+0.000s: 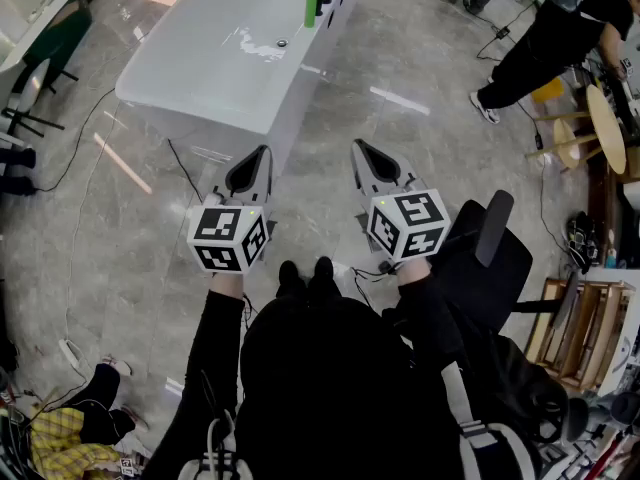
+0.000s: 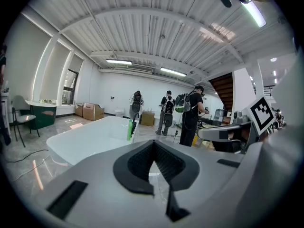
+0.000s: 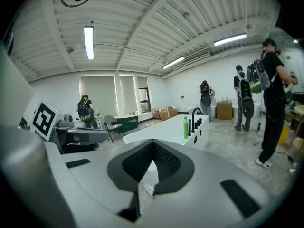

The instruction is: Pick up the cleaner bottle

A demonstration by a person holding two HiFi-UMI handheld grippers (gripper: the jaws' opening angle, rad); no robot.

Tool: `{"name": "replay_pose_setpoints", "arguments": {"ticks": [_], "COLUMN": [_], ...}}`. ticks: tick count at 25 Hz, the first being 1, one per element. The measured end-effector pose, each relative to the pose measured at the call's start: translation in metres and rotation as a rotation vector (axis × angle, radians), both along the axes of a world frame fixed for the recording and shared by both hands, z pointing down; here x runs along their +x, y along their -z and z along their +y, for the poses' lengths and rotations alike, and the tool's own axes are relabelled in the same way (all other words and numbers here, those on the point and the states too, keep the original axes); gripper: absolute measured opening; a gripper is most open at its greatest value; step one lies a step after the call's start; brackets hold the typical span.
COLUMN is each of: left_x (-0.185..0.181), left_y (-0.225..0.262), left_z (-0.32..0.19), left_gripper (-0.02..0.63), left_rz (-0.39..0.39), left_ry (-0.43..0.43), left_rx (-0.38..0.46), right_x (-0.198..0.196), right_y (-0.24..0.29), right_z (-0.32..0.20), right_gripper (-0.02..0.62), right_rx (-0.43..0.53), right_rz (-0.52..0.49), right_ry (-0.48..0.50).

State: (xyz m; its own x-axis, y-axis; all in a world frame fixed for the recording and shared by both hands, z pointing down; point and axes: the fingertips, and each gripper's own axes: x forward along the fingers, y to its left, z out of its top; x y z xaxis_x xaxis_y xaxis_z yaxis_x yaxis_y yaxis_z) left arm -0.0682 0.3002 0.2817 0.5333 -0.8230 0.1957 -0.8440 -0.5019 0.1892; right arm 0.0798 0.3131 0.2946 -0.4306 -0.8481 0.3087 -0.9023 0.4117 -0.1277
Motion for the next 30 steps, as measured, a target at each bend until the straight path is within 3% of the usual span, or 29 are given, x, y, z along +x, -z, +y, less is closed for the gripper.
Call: {"name": "replay_pose_setpoints", "arguments": {"ticks": [14,24,30], "left_x": [0.036,0.07,0.06], "left_y": [0.002,0.014,0.022], "left_z": [-0.018,-0.049,-0.079], "left_gripper": [0.008,0.008,0.008], "left_rz": [-0.003,0.006,0.004], "left_ry": [-0.015,-0.01,-0.004], "left_rx": [-0.011,0.025,0.033], "right_x": [0.026,0.052,0.044], "right_y": [0.003,0.007,0.012], "right_z": [-0.014,-0.042,-0.066], "right_gripper": [0.002,0.002,0.002], "right_rx": [0.009,0.009,0.015], "right_rz": [0.011,0.013,0.004], "right_ry": [0.014,-0.001,-0.013]}}
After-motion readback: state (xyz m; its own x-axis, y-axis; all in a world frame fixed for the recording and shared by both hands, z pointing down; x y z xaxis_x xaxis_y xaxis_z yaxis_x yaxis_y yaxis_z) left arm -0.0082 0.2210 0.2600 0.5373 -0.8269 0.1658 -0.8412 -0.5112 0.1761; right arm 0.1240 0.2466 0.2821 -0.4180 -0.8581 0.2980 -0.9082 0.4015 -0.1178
